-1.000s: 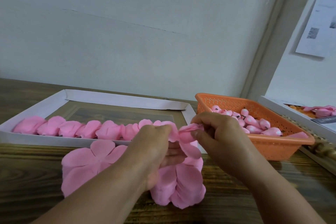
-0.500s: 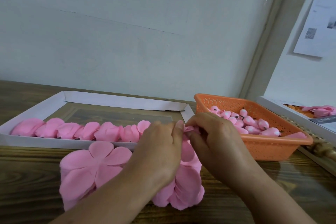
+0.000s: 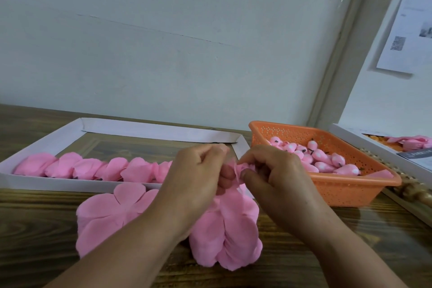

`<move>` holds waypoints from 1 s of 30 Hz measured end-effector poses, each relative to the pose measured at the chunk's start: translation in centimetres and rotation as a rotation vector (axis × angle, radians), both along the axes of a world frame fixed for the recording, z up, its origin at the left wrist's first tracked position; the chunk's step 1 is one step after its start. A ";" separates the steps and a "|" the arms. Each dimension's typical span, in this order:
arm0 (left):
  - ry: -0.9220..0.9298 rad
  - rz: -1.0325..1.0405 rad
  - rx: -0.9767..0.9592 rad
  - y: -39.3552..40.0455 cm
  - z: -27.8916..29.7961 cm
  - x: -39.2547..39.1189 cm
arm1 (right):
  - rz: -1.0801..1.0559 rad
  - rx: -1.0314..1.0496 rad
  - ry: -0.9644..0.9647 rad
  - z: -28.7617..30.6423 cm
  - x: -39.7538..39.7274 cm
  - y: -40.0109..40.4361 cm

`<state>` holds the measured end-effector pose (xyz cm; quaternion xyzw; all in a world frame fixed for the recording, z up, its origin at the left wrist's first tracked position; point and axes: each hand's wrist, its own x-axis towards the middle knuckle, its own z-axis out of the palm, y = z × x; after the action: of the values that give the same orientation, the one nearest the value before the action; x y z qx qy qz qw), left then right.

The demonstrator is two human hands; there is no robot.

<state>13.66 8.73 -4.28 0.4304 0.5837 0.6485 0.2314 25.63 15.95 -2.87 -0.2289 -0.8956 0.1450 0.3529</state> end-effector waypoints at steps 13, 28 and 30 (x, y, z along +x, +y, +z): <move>0.312 -0.073 -0.118 0.0 -0.2 -0.9 | 0.050 -0.048 0.013 0.2 0.1 -0.3; 0.260 -0.177 -0.029 -0.1 0.4 -3.3 | 0.123 -0.287 0.118 0.4 0.8 0.8; 0.299 -0.208 -0.023 -0.3 0.5 -3.6 | 0.147 -0.285 0.067 0.4 0.9 0.8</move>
<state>10.09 8.48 -3.76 0.5772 0.5713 0.5433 0.2127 26.51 16.79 -2.42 -0.2057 -0.8679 0.3036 0.3351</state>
